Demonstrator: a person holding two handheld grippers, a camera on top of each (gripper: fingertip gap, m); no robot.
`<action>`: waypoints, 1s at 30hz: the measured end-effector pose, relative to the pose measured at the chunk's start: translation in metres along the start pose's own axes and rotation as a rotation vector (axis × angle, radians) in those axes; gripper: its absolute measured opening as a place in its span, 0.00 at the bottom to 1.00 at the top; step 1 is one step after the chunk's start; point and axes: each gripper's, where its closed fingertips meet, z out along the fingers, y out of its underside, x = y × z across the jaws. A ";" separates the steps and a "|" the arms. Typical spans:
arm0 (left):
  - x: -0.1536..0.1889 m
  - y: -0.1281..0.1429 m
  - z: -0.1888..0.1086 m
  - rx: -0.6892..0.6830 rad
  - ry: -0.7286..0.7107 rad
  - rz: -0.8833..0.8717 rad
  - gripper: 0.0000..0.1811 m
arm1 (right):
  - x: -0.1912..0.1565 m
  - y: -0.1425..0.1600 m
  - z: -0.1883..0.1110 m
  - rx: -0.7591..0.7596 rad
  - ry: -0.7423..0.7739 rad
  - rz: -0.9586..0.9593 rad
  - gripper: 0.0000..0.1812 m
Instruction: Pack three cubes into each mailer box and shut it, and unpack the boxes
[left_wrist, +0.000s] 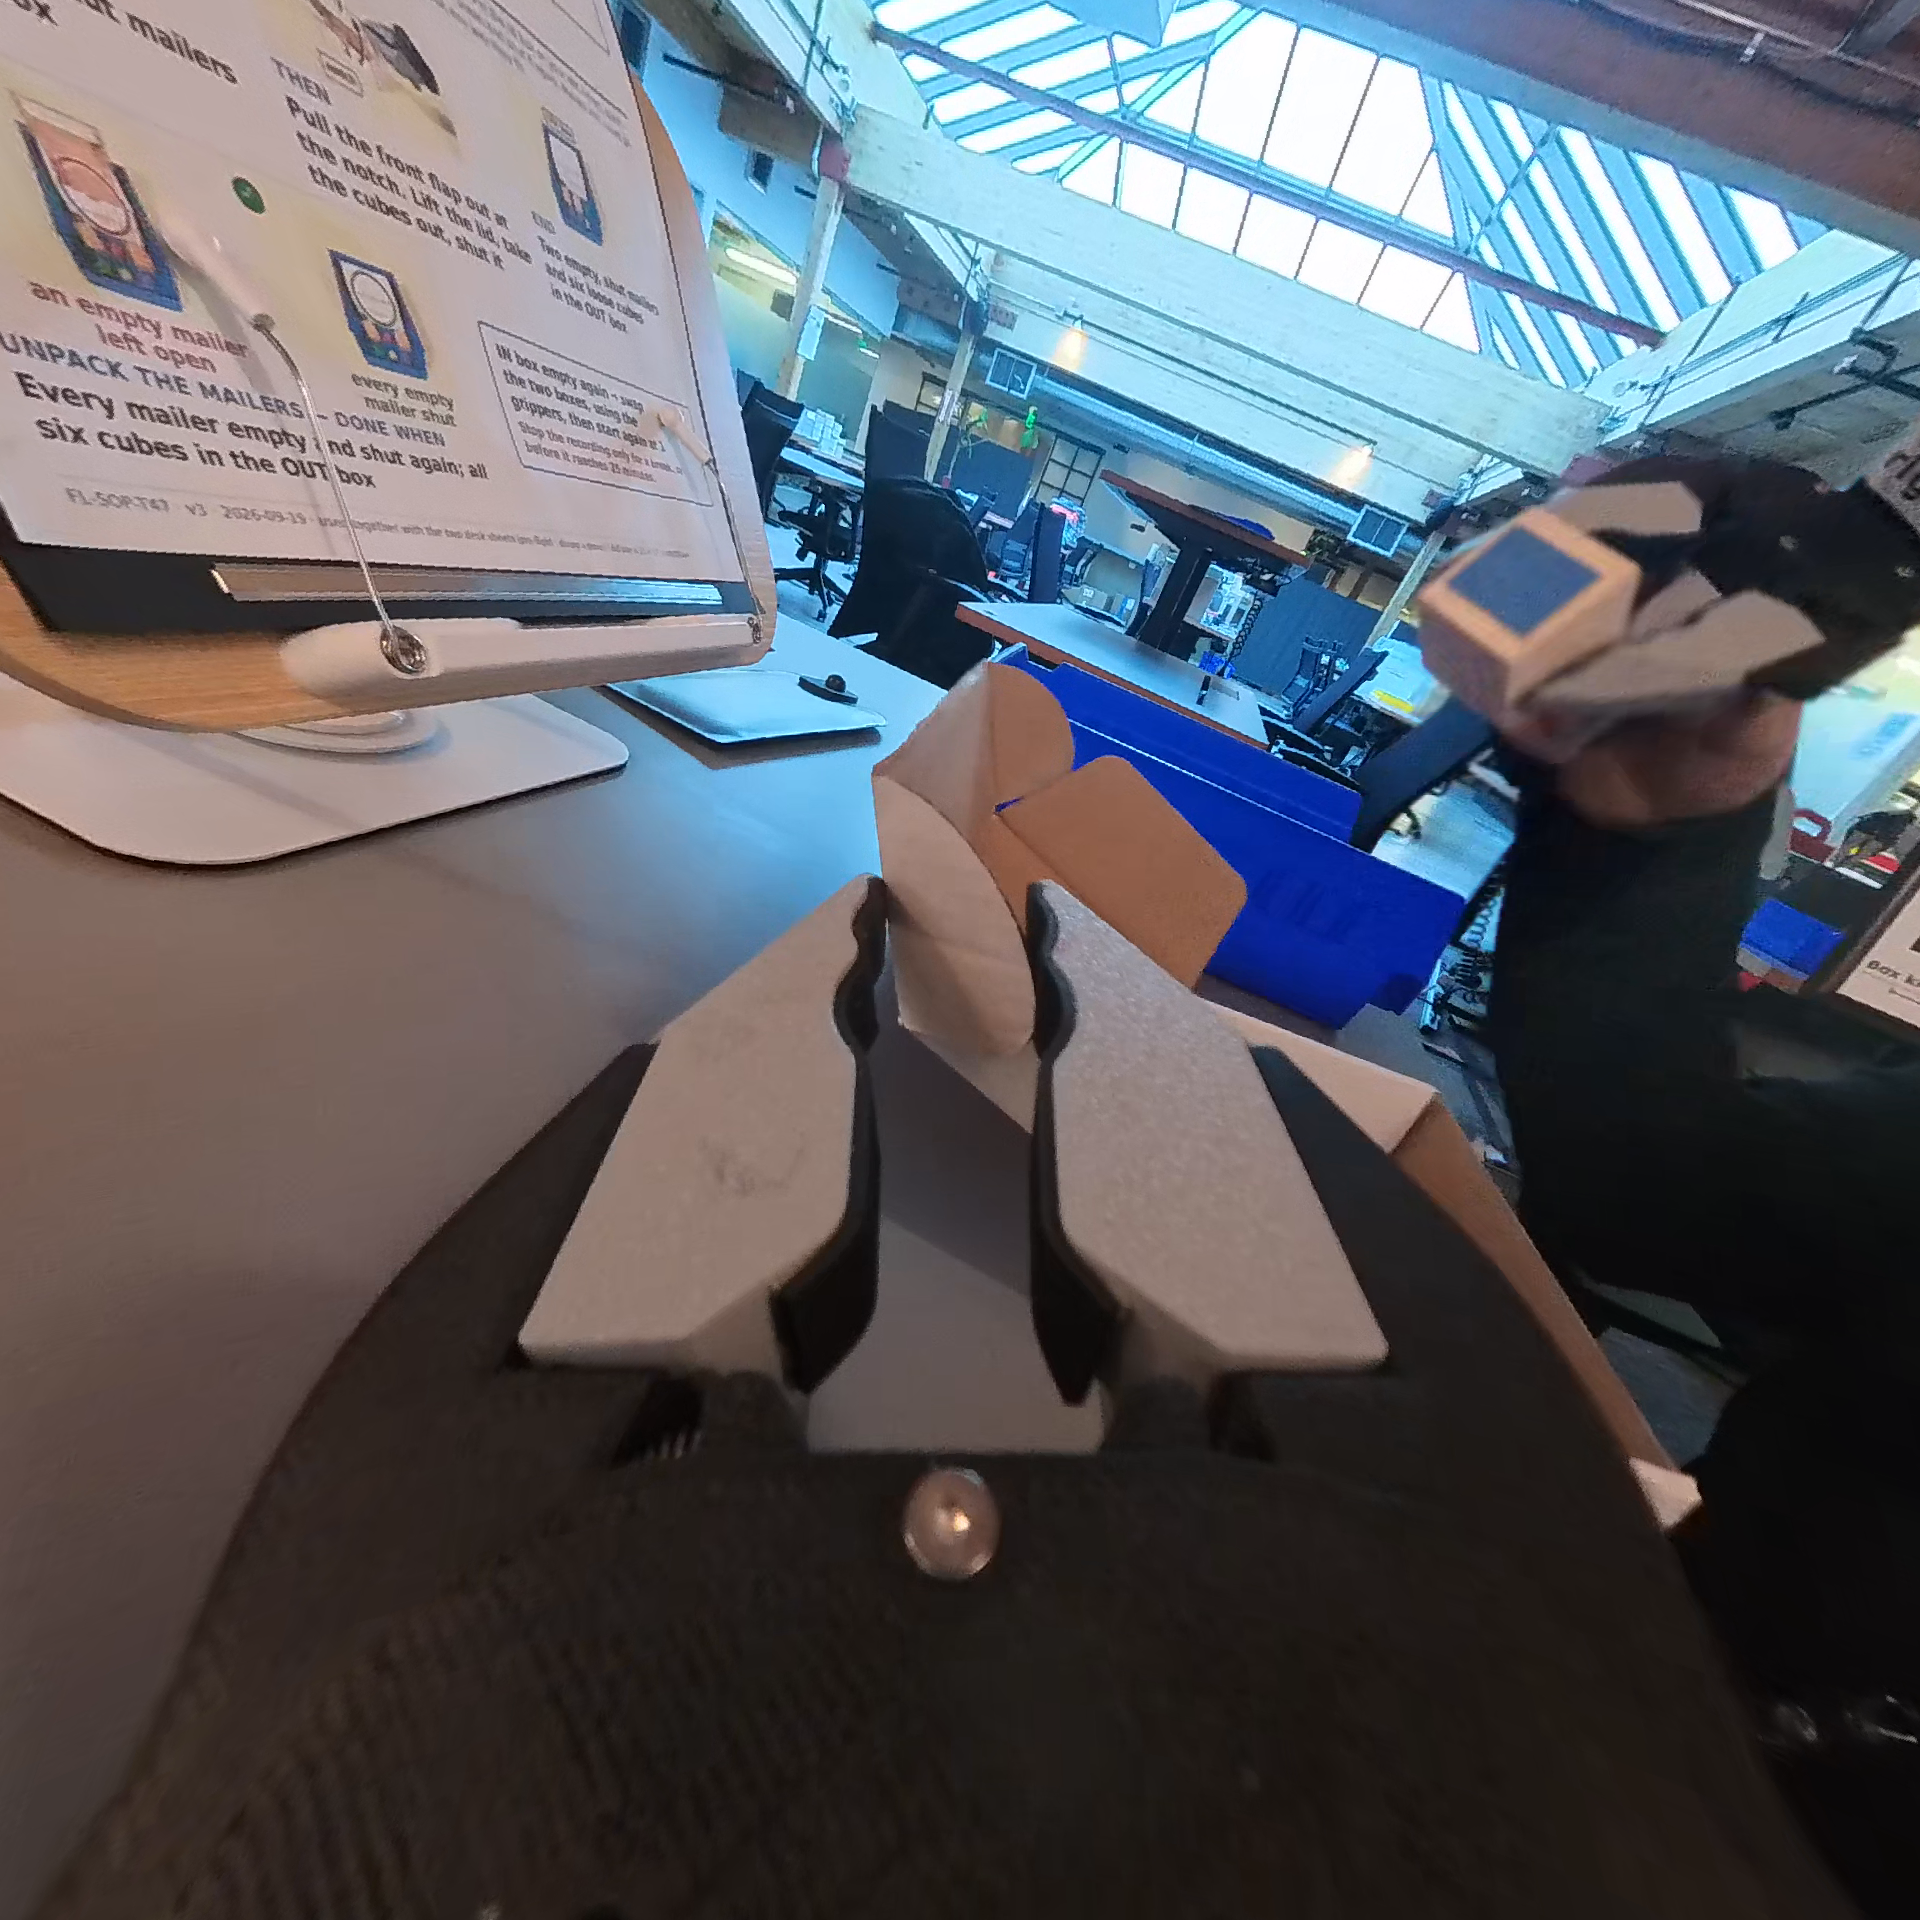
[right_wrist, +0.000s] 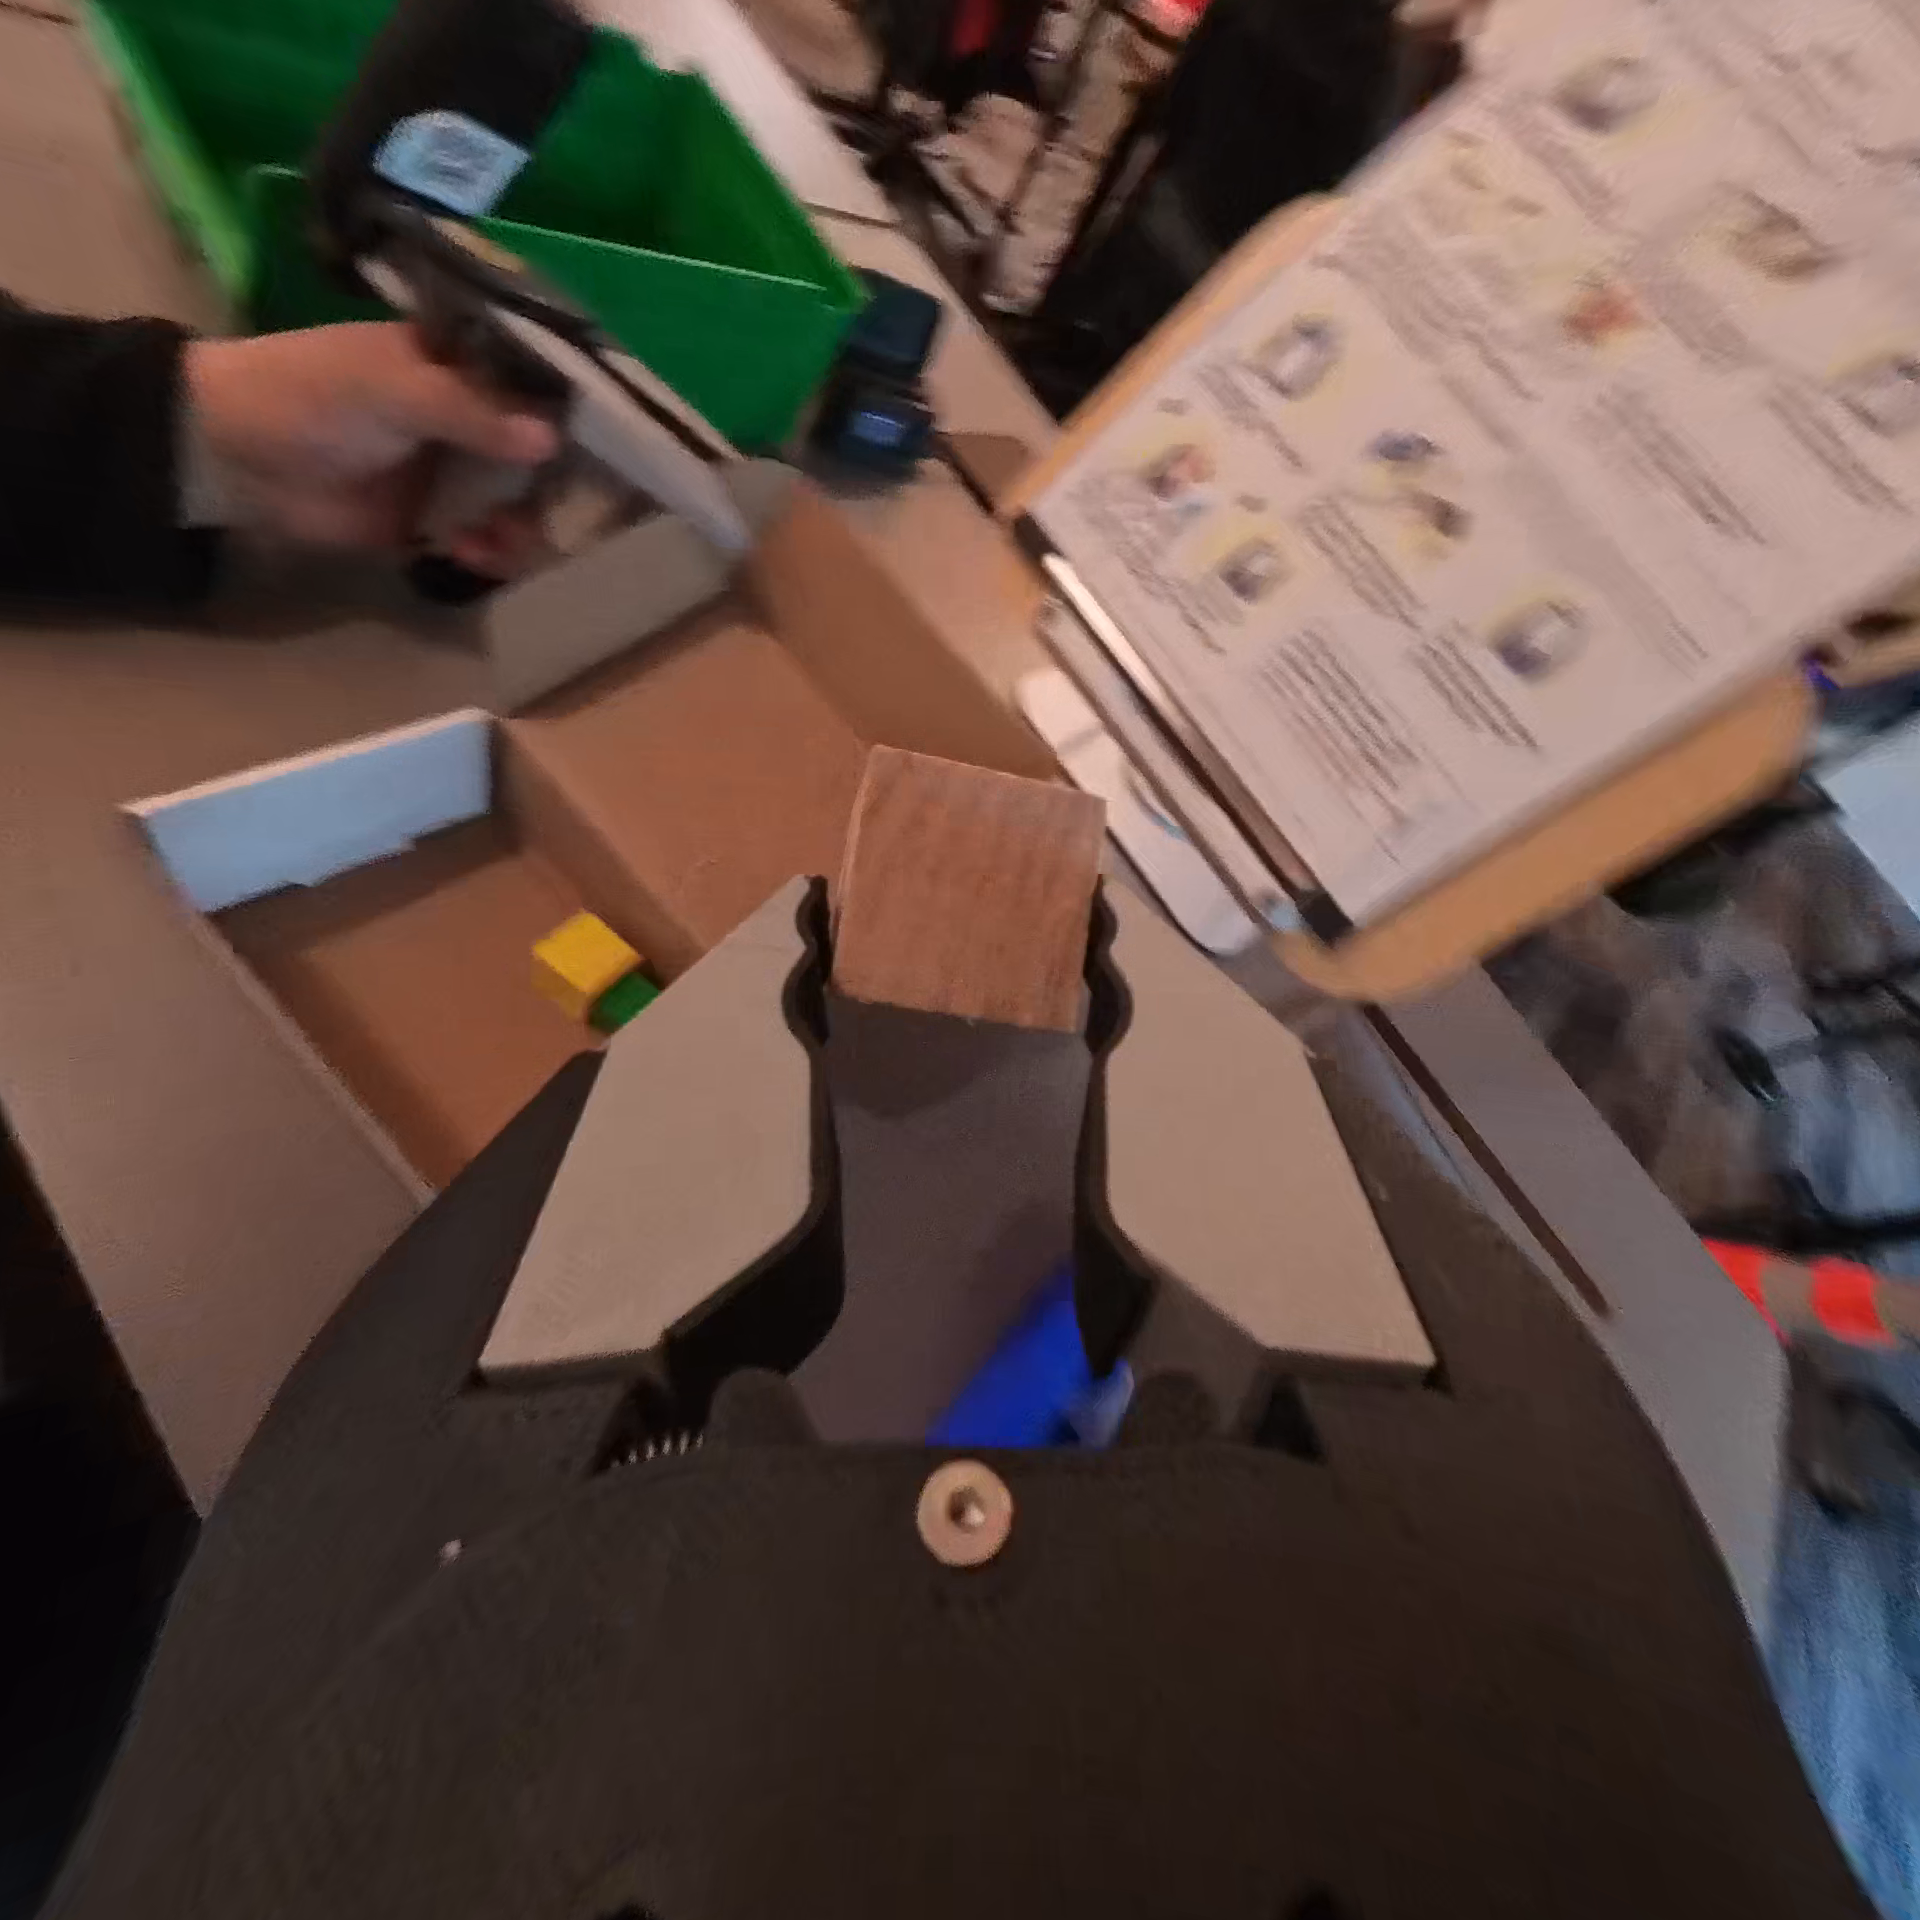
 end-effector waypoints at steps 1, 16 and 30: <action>0.000 0.000 0.000 0.001 0.001 -0.002 0.13 | 0.018 0.012 -0.017 -0.016 0.052 0.031 0.26; -0.006 0.004 0.000 0.003 -0.008 -0.044 0.14 | 0.022 0.232 -0.089 -0.701 -0.140 0.265 0.26; -0.004 0.004 0.001 0.003 0.000 -0.042 0.14 | 0.007 0.289 -0.083 -0.983 -0.226 0.391 0.26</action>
